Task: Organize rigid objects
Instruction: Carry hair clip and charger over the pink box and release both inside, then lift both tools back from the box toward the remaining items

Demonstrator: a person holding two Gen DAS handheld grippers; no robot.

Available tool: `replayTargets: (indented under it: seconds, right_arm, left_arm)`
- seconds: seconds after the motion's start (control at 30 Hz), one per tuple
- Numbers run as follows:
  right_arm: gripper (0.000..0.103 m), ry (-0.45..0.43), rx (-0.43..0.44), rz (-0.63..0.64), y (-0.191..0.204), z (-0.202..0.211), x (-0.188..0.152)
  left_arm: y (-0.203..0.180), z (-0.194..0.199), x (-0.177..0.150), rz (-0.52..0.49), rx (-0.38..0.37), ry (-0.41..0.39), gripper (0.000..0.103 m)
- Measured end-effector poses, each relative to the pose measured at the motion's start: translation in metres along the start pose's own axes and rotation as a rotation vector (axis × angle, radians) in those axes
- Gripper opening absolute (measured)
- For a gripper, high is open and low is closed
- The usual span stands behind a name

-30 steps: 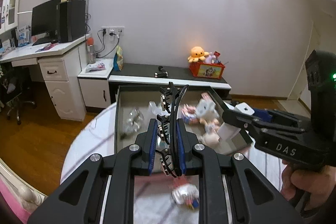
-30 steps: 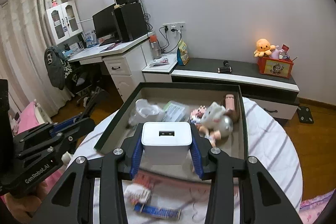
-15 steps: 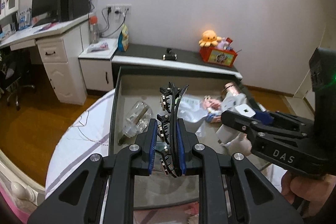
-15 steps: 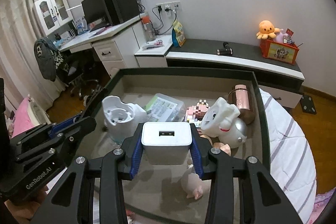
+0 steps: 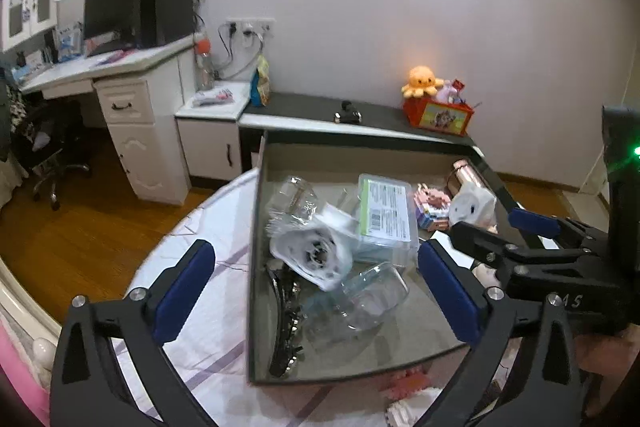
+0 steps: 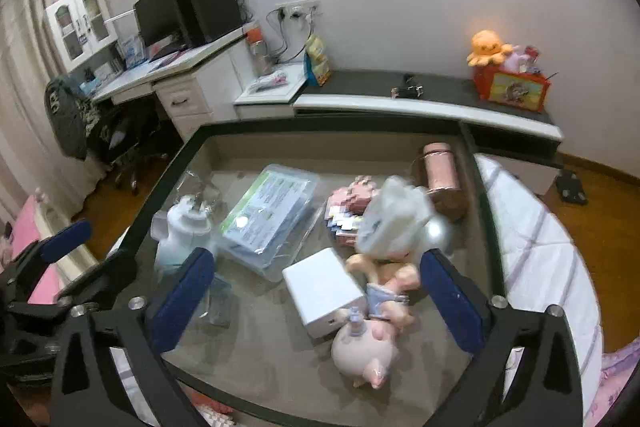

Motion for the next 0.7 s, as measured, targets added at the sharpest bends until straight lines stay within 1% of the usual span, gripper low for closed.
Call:
replayTargets:
  seconds: [0.07,0.23,0.33,0.4,0.57,0.7]
  right_arm:
    - [0.103,-0.02,0.023,-0.022,0.0,0.011,-0.001]
    - [0.103,-0.084,-0.007,-0.03,0.003,0.041,-0.002]
    - [0.103,-0.135,-0.034,-0.029,0.005,0.068,-0.006]
    - [0.103,-0.159,-0.03,-0.03,0.006,0.085,-0.009]
    - [0.103,-0.216,-0.046,-0.001,0.011,0.135,-0.026]
    - [0.103,-0.245,-0.038,0.011,0.009,0.167,-0.045]
  left_arm:
    - [0.001,0.014,0.0,-0.001,0.021,-0.02,0.103]
    - [0.004,0.044,0.0,0.009,0.047,-0.053,0.103]
    - [0.003,0.066,0.0,0.004,0.058,-0.076,0.103]
    - [0.0,0.08,-0.002,0.0,0.057,-0.087,0.103]
    - [-0.012,0.118,-0.01,-0.031,0.063,-0.117,0.103]
    - [-0.023,0.147,-0.019,-0.035,0.054,-0.135,0.103]
Point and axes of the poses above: each gripper's, at about its wrist camera, not at the fingertips, and z roughly against the way its jaws point, y to its left, x to its top, the point moved 4 cm from there along -z, roughly the way its jaws point, and after that the axes turned 3 degrees about -z, right-handed, at the moved point
